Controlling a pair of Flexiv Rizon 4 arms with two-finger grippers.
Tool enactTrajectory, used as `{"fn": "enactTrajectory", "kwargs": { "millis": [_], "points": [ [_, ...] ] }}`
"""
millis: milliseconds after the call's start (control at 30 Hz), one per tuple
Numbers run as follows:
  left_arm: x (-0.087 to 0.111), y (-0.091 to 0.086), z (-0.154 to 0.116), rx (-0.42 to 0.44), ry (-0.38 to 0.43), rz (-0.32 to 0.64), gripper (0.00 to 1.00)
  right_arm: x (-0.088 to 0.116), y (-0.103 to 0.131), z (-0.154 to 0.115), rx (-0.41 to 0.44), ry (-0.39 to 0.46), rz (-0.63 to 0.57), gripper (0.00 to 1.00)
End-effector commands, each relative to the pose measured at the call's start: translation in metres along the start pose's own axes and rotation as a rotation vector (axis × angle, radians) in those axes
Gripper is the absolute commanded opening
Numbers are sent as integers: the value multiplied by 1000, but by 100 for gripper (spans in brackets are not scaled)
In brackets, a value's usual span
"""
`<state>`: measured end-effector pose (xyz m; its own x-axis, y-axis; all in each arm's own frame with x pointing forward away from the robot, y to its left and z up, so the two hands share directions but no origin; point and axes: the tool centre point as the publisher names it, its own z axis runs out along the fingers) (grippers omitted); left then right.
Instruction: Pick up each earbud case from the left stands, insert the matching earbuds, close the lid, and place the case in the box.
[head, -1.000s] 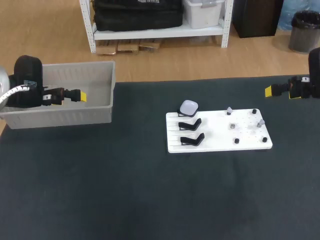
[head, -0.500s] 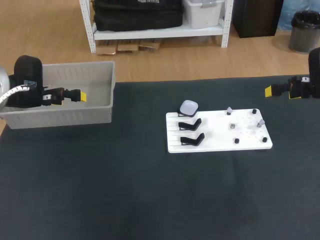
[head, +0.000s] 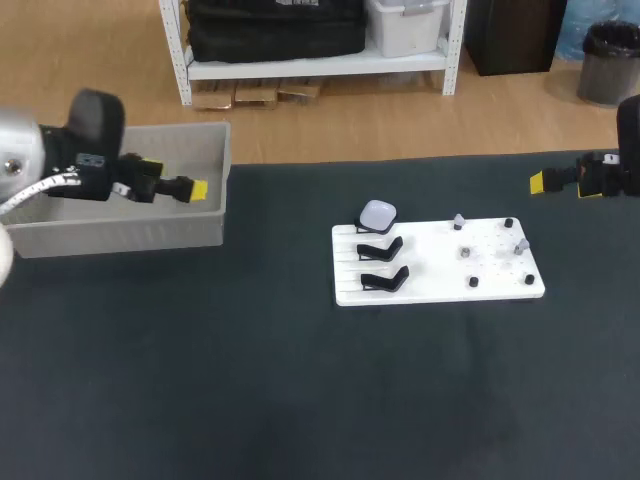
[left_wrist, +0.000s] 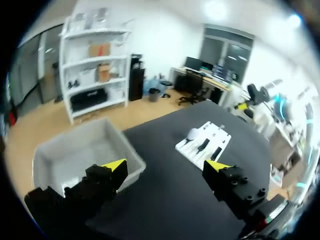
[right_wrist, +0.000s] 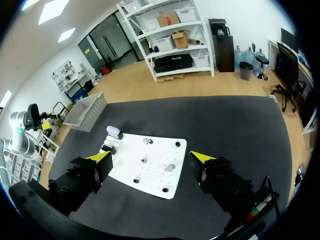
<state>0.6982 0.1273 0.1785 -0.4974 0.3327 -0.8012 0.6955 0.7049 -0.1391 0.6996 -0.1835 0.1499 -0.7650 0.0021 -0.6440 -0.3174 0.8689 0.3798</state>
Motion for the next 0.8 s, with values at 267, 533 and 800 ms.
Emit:
{"fn": "enactTrajectory", "kwargs": {
  "millis": [267,533,800],
  "points": [
    [-12,-2,36,303,-138,418,100,0,-1,0,-3,1,-1,100],
    [-12,-2,36,303,-138,418,100,0,-1,0,-3,1,-1,100],
    [-12,-2,36,303,-138,418,100,0,-1,0,-3,1,-1,100]
  ]
}}
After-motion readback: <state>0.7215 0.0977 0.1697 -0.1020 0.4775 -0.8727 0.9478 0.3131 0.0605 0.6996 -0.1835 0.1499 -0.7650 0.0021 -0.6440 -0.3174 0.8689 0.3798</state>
